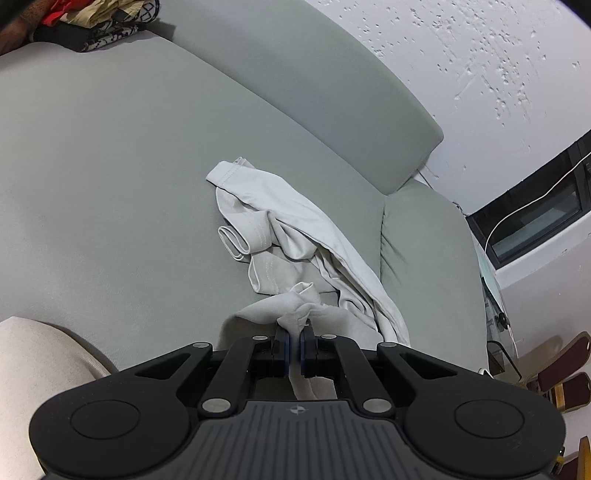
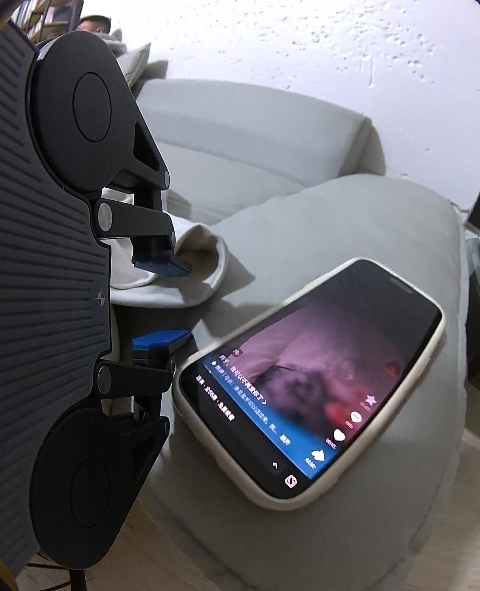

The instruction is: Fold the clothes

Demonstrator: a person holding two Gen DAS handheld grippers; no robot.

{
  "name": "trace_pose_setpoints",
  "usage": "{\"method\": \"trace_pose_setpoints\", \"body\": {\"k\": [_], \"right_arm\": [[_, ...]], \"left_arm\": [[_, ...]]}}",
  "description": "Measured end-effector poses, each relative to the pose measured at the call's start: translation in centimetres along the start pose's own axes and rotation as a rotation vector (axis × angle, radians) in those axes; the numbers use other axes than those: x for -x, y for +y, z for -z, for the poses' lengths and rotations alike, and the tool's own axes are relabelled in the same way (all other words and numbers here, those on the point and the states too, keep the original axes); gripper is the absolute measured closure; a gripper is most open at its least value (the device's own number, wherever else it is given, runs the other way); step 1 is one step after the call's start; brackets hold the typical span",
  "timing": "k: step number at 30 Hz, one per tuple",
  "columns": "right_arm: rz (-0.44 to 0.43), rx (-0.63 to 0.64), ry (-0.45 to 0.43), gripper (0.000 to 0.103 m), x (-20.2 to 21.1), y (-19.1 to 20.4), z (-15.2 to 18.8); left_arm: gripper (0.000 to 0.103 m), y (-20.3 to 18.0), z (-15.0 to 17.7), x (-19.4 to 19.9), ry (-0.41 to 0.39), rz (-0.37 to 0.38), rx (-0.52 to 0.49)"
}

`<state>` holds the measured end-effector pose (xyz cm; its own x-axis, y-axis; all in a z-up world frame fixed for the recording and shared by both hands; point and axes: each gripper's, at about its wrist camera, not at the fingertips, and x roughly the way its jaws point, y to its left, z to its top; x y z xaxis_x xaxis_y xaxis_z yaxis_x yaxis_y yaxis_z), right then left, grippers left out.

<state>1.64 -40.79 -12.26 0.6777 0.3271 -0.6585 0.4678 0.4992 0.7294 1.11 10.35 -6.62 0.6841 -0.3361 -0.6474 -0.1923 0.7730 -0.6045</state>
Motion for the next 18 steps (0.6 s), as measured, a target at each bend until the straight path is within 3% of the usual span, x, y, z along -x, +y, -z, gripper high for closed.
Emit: {"method": "trace_pose_setpoints", "body": {"k": [5, 7, 9, 10, 15, 18], "right_arm": [[-0.03, -0.029, -0.008, 0.065, -1.6, 0.2, -0.3], [-0.033, -0.034, 0.007, 0.069, -2.2, 0.2, -0.5], [-0.014, -0.024, 0.015, 0.098, -2.1, 0.2, -0.6], [0.0, -0.006, 0.016, 0.1, -2.0, 0.3, -0.5], [0.064, 0.138, 0.003, 0.102, -0.4, 2.7, 0.4], [0.088, 0.139, 0.065, 0.102, 1.0, 4.0, 0.3]], "left_arm": [[0.101, 0.1, 0.0, -0.3, 0.009, -0.003, 0.002], [0.101, 0.1, 0.0, -0.4, 0.014, -0.004, 0.004], [0.101, 0.2, 0.1, -0.6, 0.019, -0.005, 0.005], [0.101, 0.2, 0.1, -0.7, 0.022, -0.005, 0.005], [0.101, 0.2, 0.1, -0.5, 0.031, 0.001, -0.002], [0.101, -0.5, -0.2, 0.2, 0.06, 0.008, -0.035]]}}
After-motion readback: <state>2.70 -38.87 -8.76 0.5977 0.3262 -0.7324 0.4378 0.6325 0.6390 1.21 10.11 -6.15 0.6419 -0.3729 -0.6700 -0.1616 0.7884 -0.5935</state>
